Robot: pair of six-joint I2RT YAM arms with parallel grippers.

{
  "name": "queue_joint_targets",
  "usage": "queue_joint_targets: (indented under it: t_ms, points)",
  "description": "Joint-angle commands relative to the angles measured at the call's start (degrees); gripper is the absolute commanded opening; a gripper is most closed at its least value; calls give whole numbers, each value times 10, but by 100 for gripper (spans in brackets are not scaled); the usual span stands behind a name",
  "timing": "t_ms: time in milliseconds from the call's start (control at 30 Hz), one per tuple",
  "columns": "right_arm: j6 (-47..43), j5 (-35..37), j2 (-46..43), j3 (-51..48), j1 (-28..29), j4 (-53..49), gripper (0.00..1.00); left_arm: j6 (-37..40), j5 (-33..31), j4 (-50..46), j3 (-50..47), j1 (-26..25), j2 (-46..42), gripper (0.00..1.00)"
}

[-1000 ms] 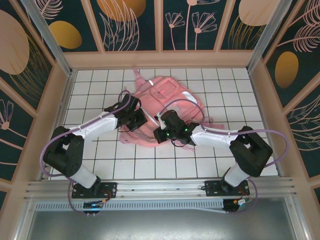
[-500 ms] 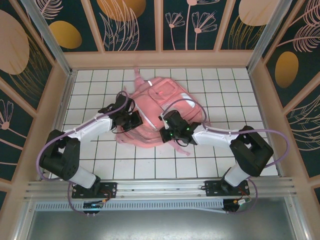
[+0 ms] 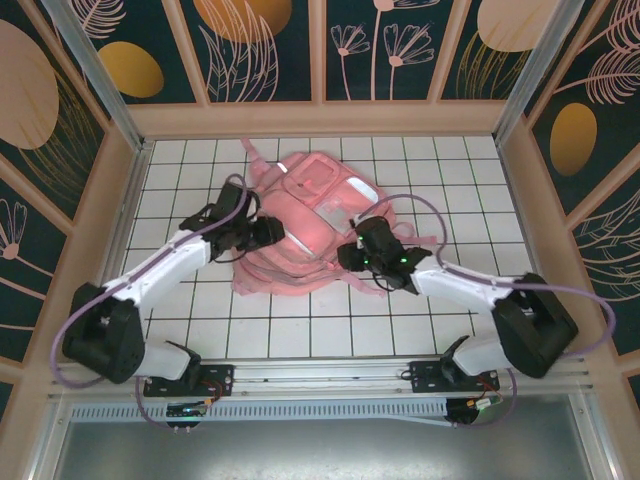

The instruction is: Pack the student bag

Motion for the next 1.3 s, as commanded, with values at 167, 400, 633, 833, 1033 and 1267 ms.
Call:
queue_joint_targets:
  t_ms: [167,400,633,833,1033,1267]
  points:
    - [-54,187,-262,-37,-79,35,99,209,-282,186,-79,4,-220,99]
    - [-221,205,-444,-224,-202,239,99,466,-441,597,-373,30,-317,99]
    - [-178,94,-419,-359,-331,330,99,456,-361,731,-471,134,-213,99]
    - [-184,32,-253,-390,-384,504,99,419,-248,831,-497,200,-116,99]
    - [-196,-13,-45,-343,-420,700,99,398,-124,927,-472,234,-26,99]
    - [-183,-20,128,-297,-430,800,99,372,-95,980,-442,260,85,99]
